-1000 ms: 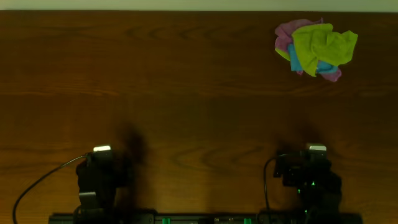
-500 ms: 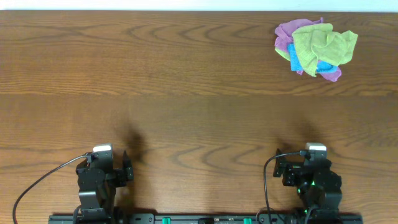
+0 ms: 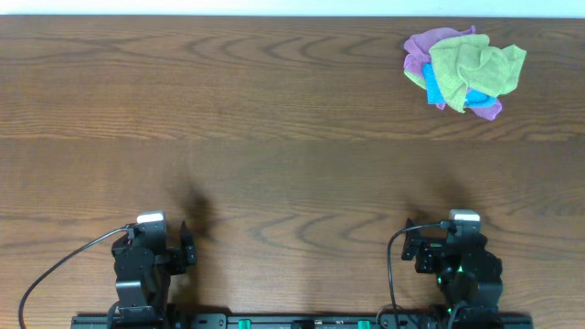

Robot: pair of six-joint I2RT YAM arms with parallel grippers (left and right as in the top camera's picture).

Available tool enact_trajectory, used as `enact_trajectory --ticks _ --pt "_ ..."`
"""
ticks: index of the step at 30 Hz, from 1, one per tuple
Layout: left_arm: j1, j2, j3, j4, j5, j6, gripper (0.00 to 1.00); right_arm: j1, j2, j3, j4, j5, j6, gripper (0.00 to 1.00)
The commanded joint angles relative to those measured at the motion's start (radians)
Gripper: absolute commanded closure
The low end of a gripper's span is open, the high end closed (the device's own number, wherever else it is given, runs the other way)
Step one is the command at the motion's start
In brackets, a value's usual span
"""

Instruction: Fold the cloth

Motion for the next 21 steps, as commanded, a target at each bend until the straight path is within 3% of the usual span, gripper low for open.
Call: enact_trajectory --ticks 1,21 --pt "0.004 -0.006 -0.009 -0.004 -0.006 -0.014 0.05 0.013 -0.011 -0.011 -0.003 0.010 0.013 0.01" --pt "0.004 -0.006 -0.009 -0.005 -0.006 -0.014 0.05 0.012 -0.003 -0.003 0.002 0.010 0.034 0.01"
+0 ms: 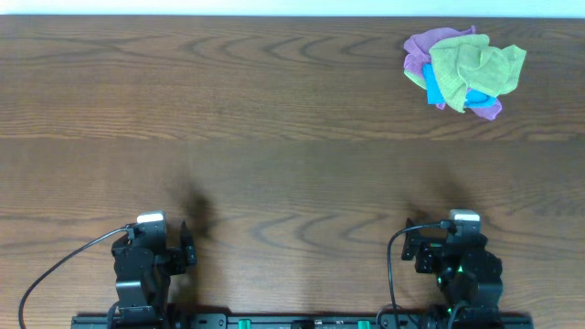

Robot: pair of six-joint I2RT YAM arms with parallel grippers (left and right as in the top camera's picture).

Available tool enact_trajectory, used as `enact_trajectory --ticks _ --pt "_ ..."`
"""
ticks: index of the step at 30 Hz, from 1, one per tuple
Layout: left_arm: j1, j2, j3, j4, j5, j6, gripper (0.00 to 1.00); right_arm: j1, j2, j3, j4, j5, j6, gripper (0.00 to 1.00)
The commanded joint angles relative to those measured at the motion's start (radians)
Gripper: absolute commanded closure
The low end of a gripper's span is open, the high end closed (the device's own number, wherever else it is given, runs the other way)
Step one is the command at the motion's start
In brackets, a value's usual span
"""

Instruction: Fold the cloth

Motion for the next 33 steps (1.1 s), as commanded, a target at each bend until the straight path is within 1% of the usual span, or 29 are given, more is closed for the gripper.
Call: enact_trajectory --ticks 1,4,8,10,14,17,21,26,30,33 --pt "0.004 -0.006 -0.009 -0.004 -0.006 -0.014 0.05 0.010 0.008 0.008 -0.002 0.010 0.047 0.01" --pt "0.004 -0.006 -0.009 -0.005 -0.006 -0.014 0.05 -0.007 0.101 0.083 -0.002 0.011 0.097 0.01" --pt "0.004 -0.006 -0.009 -0.004 -0.006 -0.014 0.05 -0.056 0.346 0.292 -0.032 0.018 0.095 0.01" --pt "0.004 -0.006 -0.009 -0.005 -0.006 -0.014 0.05 -0.099 0.517 0.454 -0.084 0.018 0.095 0.01" --pt "0.004 -0.006 -0.009 -0.004 -0.006 -0.014 0.05 -0.155 0.797 0.727 -0.174 0.002 0.095 0.01" --pt "0.004 -0.006 -0.009 -0.005 -0.006 -0.014 0.05 -0.171 1.017 0.940 -0.234 -0.001 0.088 0.01" --pt "0.004 -0.006 -0.009 -0.004 -0.006 -0.014 0.05 -0.171 1.266 1.168 -0.267 -0.003 0.045 0.01" --pt "0.004 -0.006 -0.009 -0.004 -0.006 -0.014 0.05 -0.185 1.519 1.369 -0.266 -0.008 -0.003 0.01" --pt "0.004 -0.006 -0.009 -0.005 -0.006 -0.014 0.05 -0.208 1.659 1.460 -0.240 -0.042 -0.039 0.01" --pt "0.004 -0.006 -0.009 -0.005 -0.006 -0.014 0.05 -0.222 1.736 1.488 -0.169 -0.097 -0.089 0.01"
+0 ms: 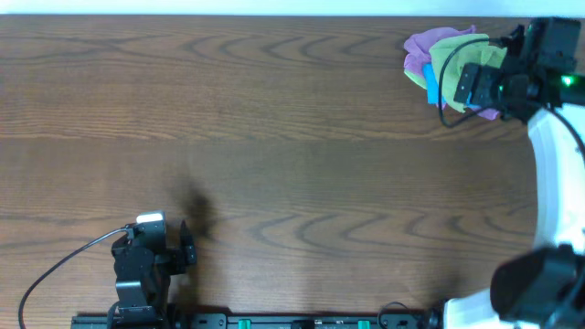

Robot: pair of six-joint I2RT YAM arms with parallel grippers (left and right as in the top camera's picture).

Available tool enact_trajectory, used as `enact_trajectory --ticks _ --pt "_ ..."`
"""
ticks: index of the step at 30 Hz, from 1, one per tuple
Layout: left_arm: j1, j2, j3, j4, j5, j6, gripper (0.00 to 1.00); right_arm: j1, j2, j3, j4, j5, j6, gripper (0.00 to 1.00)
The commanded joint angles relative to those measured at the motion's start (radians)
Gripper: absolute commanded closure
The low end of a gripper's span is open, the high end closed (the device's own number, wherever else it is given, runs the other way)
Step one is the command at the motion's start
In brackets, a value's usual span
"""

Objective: Fold the cloth
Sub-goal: 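Reach the right gripper to the cloth pile and grasp the green towel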

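Observation:
A crumpled pile of cloths [437, 57], purple, green and blue, lies at the far right of the wooden table [274, 137]. My right arm reaches out over it, and the right gripper [468, 87] sits on the pile's right half, covering much of the green cloth. Its jaws are hidden from above, so I cannot tell their state or whether they hold cloth. The left gripper [187, 247] rests folded at the near left edge, its fingers together and holding nothing.
The right arm's white link [553, 174] curves along the table's right side from its base [530, 283]. A black cable [55, 270] loops beside the left arm's base. A dark rail [274, 322] runs along the near edge.
The right arm was folded at the near right edge and now stretches to the far right, its gripper over the cloth pile. The left arm has not moved. The pile looks unchanged where visible.
At both earlier moments the two arms sat folded at the near edge and the cloth pile lay untouched at the far right. Now the right gripper is on the pile, while the left arm stays at rest.

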Motion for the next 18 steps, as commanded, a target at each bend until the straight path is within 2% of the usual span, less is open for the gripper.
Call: enact_trajectory --ticks 1,18 --pt "0.004 -0.006 -0.009 -0.004 -0.006 -0.007 0.05 -0.019 0.053 0.035 0.044 -0.054 -0.063 0.01" --pt "0.004 -0.006 -0.009 -0.004 -0.006 -0.007 0.05 -0.018 0.311 0.033 0.354 -0.027 -0.063 0.01"
